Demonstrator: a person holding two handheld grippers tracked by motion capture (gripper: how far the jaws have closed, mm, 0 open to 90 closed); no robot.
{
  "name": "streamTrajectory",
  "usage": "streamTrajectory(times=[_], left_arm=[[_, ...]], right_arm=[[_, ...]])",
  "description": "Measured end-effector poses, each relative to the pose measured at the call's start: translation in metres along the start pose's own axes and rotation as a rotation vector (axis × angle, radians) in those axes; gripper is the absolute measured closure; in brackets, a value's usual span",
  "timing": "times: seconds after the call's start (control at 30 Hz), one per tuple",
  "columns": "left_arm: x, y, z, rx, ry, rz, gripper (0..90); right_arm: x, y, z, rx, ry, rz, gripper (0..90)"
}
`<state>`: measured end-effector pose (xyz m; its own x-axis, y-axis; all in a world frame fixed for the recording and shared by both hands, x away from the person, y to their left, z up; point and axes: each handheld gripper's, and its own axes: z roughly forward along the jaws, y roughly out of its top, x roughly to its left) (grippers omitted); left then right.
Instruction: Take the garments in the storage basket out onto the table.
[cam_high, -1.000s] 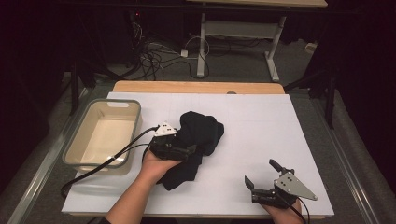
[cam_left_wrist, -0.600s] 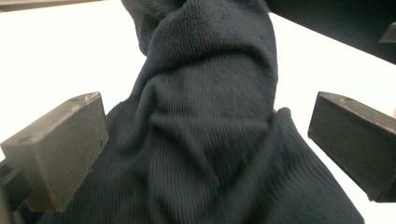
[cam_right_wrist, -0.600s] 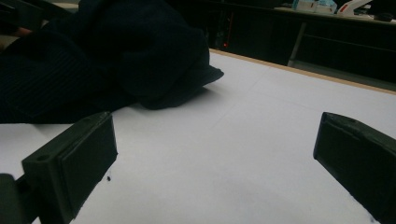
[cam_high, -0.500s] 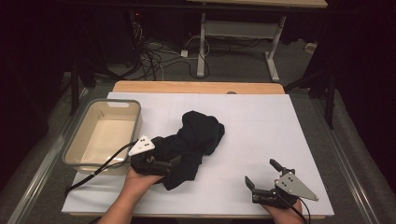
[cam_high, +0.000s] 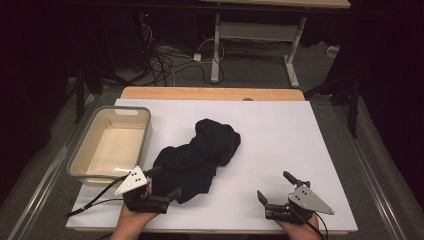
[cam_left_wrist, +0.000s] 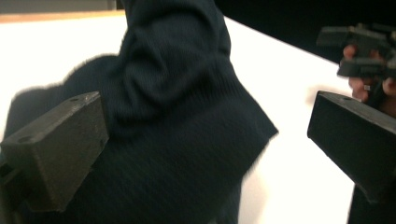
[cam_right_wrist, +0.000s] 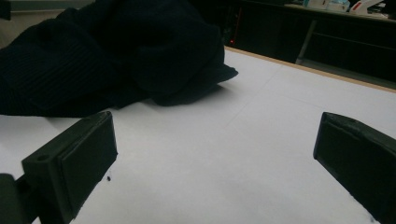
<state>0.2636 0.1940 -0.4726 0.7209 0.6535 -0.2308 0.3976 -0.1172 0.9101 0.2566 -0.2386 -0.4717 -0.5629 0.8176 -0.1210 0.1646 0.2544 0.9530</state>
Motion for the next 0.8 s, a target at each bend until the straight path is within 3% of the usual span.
streamTrajectory(times=[0.17,0.33,0.47,0.53,0.7,0.8], left_arm=[[0.000,-0.016,-0.012,0.029,0.029,-0.029,0.0],[-0.003,-0.024,-0.023,-0.001,0.071,-0.048,0.0],[0.003,-0.032,-0.029,-0.014,0.065,-0.093,0.0],[0.005,-0.035,-0.030,-0.016,0.053,-0.111,0.0],[0.003,-0.031,-0.025,0.003,0.049,-0.059,0.0],[0.003,-0.026,-0.018,0.011,0.025,-0.050,0.0]], right_arm=[[0.006,0.003,0.006,-0.003,0.035,-0.011,0.0],[0.019,0.011,0.023,-0.013,0.101,-0.019,0.0],[0.039,0.021,0.049,-0.007,0.190,-0.028,0.0],[0.044,0.023,0.054,-0.004,0.210,-0.026,0.0],[0.070,0.041,0.088,0.017,0.304,-0.035,0.0],[0.079,0.044,0.098,0.028,0.317,-0.036,0.0]])
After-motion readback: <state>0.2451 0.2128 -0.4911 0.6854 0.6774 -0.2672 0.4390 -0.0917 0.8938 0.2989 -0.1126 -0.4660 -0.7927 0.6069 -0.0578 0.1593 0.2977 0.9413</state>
